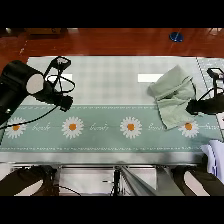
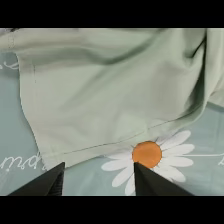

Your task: Fold the shirts.

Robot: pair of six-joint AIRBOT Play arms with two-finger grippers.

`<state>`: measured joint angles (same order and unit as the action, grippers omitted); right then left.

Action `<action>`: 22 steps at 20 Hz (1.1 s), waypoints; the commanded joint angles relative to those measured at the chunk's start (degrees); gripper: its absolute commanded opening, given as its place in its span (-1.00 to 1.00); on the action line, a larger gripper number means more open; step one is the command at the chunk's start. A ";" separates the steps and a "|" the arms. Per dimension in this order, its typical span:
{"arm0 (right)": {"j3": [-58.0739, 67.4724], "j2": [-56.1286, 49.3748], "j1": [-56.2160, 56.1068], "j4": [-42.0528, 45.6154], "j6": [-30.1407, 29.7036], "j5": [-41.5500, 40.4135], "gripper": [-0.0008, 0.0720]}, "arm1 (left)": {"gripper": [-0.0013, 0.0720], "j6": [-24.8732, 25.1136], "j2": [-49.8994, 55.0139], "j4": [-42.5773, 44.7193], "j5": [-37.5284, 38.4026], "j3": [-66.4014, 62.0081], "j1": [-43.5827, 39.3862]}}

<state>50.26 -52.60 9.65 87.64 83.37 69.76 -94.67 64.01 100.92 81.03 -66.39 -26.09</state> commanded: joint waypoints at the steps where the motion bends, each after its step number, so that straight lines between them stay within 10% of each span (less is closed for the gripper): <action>1: -0.15 0.02 -0.07 -0.15 -0.07 -0.79 0.30 | 1.00 0.02 -0.02 0.00 0.00 0.00 -0.02; 22: -0.15 0.02 -0.04 1.75 -1.18 -15.41 0.34 | 1.00 0.04 1.88 0.00 -0.63 0.02 -0.02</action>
<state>50.11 -52.62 9.65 88.27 82.30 60.99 -94.67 64.88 100.92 80.95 -66.39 -26.09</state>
